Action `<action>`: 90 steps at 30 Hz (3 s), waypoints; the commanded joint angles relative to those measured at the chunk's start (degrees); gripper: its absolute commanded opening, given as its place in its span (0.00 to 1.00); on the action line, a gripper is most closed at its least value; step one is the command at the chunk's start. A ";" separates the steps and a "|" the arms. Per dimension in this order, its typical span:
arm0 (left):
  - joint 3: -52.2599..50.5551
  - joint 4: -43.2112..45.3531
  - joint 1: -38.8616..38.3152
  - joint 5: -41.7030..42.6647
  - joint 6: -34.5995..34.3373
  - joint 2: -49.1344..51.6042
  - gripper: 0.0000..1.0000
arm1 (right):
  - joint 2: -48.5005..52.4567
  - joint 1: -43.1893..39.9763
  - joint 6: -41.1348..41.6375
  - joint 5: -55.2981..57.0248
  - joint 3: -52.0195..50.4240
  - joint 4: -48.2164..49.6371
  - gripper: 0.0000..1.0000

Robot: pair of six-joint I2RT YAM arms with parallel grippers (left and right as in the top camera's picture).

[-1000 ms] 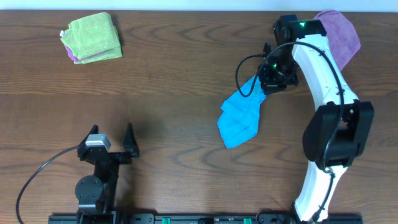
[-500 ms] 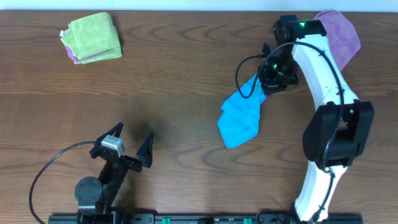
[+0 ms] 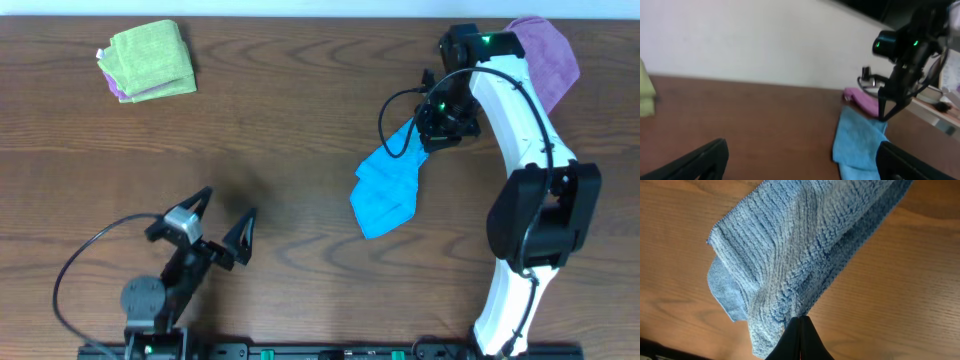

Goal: Fold the cloth
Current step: 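Reach the left gripper to the hanging blue cloth's lower corner, then grasp the corner with the left gripper and spread the cloth flat with both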

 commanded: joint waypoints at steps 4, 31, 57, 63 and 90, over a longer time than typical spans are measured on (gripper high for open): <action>10.05 4.04 -0.55 9.40 -0.81 25.09 0.96 | -0.22 0.33 -0.70 -0.52 0.33 0.04 0.02; 50.99 9.99 -9.77 40.41 -13.14 92.59 1.00 | -0.22 0.33 -0.79 -0.52 0.33 5.44 0.01; 51.28 11.78 -16.09 39.58 -14.21 98.40 0.94 | -0.22 0.33 -0.70 -0.55 0.33 5.29 0.01; 53.02 12.41 -16.33 40.04 -13.68 102.38 0.94 | -0.22 0.33 -0.70 -0.57 0.33 5.31 0.02; 58.07 7.13 -22.73 34.45 -9.97 107.30 0.97 | -0.22 0.33 -0.76 -0.57 0.33 5.97 0.01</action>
